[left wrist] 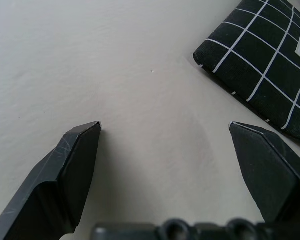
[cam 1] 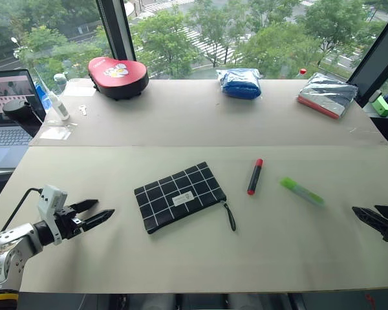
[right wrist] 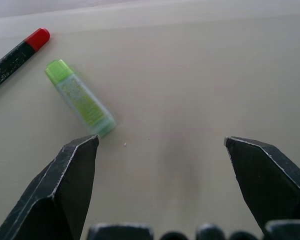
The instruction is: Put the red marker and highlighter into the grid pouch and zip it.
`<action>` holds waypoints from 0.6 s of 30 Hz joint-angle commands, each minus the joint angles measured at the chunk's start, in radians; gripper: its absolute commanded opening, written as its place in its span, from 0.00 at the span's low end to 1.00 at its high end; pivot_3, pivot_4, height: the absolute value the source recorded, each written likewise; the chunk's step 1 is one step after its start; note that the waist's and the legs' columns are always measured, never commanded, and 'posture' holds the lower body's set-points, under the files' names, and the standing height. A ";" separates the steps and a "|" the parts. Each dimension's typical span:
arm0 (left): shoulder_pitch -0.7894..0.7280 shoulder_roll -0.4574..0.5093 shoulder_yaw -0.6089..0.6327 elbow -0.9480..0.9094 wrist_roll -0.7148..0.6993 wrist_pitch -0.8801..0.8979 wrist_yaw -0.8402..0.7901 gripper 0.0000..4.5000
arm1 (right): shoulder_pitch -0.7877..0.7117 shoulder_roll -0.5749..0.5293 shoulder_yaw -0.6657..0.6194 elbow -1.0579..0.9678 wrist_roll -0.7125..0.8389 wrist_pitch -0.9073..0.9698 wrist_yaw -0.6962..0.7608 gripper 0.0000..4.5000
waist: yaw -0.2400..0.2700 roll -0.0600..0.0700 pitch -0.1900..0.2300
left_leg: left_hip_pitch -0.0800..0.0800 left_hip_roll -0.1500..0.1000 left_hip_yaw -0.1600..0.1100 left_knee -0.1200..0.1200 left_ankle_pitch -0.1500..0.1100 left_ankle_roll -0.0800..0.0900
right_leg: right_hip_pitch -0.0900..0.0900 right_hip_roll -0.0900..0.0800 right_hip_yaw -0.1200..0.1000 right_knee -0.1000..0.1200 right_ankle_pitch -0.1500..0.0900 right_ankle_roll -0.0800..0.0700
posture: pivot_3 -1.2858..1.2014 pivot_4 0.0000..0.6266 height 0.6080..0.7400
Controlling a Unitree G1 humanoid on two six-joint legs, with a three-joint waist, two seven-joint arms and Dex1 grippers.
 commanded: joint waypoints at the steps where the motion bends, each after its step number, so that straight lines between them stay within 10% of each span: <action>1: -0.009 -0.017 -0.012 -0.019 -0.011 0.026 0.011 0.98 | -0.012 -0.012 -0.020 -0.043 0.006 -0.007 -0.010 0.99 | 0.000 0.000 0.000 | 0.000 0.000 0.000 0.000 0.000 0.000 | 0.000 0.000 0.000 0.000 0.000 0.000 | 0.52 0.24 1.00; 18: -0.011 -0.004 -0.014 -0.034 0.002 0.029 -0.008 0.98 | -0.011 0.024 -0.002 -0.095 0.014 0.002 -0.048 0.99 | 0.004 0.000 0.000 | 0.000 0.000 0.000 0.000 0.000 0.000 | 0.000 0.000 0.000 0.000 0.000 0.000 | 0.52 0.24 1.00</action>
